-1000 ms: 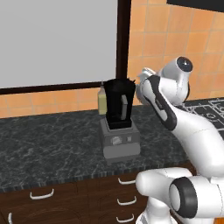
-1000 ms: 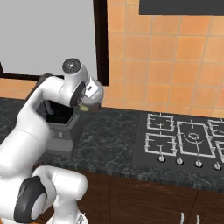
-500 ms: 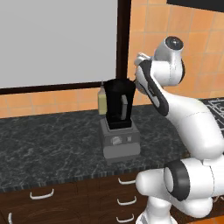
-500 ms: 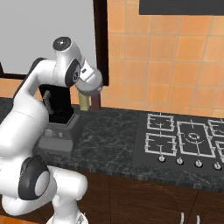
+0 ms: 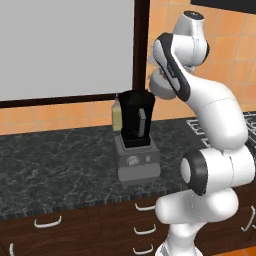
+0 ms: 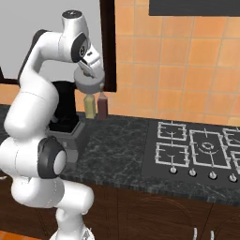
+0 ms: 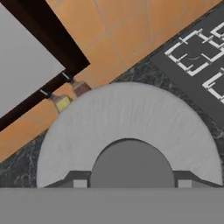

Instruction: Close the lid blender by securely placing the lid on top.

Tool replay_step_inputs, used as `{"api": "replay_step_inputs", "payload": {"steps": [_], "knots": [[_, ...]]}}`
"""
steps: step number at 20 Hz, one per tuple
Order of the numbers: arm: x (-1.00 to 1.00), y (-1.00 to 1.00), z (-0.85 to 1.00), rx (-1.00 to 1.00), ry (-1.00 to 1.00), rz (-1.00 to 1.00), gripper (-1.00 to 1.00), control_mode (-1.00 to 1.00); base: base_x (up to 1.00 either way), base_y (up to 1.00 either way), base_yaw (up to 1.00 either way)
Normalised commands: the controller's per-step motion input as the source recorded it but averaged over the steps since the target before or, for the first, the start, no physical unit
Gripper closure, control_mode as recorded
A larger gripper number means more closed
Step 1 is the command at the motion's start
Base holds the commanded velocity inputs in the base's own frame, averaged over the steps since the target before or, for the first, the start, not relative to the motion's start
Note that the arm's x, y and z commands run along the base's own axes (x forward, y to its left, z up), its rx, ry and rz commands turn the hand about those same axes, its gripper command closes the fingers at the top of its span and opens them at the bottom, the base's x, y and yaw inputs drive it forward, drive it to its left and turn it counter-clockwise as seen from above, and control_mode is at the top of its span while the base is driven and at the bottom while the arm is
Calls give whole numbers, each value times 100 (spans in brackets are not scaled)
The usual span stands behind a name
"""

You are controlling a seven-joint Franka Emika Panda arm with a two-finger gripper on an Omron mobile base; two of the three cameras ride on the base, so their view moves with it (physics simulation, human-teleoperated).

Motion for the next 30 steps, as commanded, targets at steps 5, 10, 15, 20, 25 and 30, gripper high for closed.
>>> {"api": "replay_step_inputs", "payload": {"steps": [5, 10, 15, 20, 25, 30], "knots": [[0, 76, 81, 0, -4, 1, 100, -100, 0, 0, 0], [-6, 100, 50, -5, 0, 3, 100, -100, 0, 0, 0], [-6, 72, 3, -13, 0, 3, 100, -100, 0, 0, 0], [0, 11, -36, -19, 0, 1, 100, -100, 0, 0, 0], [15, 0, -29, -12, 0, 2, 100, -100, 0, 0, 0], [24, 5, -2, 0, 0, 1, 100, -100, 0, 0, 0]]}}
